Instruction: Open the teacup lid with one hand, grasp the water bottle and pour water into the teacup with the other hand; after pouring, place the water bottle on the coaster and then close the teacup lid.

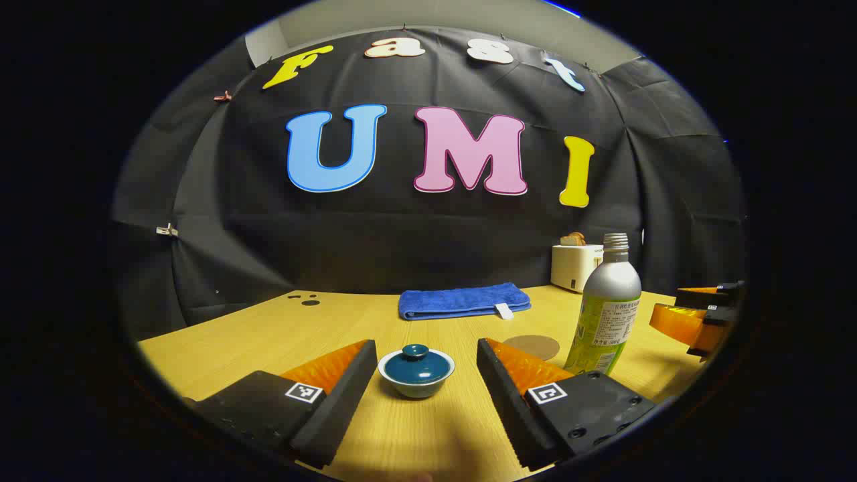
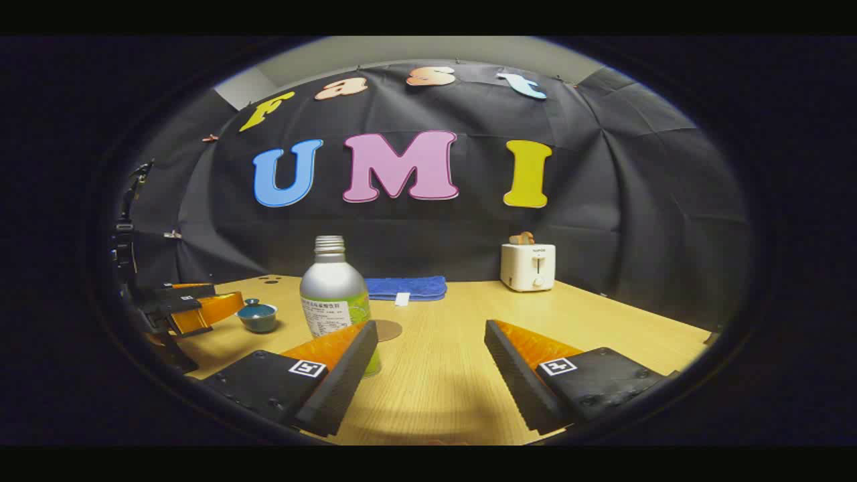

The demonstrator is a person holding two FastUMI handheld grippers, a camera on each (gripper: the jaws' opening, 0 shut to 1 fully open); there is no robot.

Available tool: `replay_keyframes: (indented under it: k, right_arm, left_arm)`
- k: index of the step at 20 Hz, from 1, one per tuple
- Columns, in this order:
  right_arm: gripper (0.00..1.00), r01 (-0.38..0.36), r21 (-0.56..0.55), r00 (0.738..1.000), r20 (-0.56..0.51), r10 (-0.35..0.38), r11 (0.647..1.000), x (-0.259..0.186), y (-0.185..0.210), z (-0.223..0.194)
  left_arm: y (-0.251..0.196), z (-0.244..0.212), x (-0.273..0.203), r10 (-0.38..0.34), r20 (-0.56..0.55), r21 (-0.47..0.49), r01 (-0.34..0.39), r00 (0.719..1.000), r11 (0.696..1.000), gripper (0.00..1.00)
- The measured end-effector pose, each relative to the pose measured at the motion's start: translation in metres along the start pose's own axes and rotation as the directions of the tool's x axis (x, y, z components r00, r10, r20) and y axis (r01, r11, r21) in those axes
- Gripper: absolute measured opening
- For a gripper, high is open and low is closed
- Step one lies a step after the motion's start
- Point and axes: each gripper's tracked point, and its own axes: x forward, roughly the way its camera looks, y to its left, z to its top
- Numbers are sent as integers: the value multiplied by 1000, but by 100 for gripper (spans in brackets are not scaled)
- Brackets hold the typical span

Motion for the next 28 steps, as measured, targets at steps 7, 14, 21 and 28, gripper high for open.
replay_keyframes:
  k: [7,14,21,28]
  right_arm:
    - [99,2,-2,1000,4,-2,1000,2,-3,1]
    - [99,2,-2,1000,3,-2,1000,1,-3,1]
    - [99,10,-3,1000,4,-10,1000,0,-4,0]
    - [99,9,-2,1000,5,-9,1000,2,-4,1]
  left_arm:
    - [4,-1,-1,22,0,0,-22,1000,1000,95]
    - [7,-2,-1,39,0,-1,-39,999,999,95]
    - [9,-2,-1,51,-1,-1,-51,999,999,95]
    - [13,-2,2,61,-3,-1,-61,998,998,96]
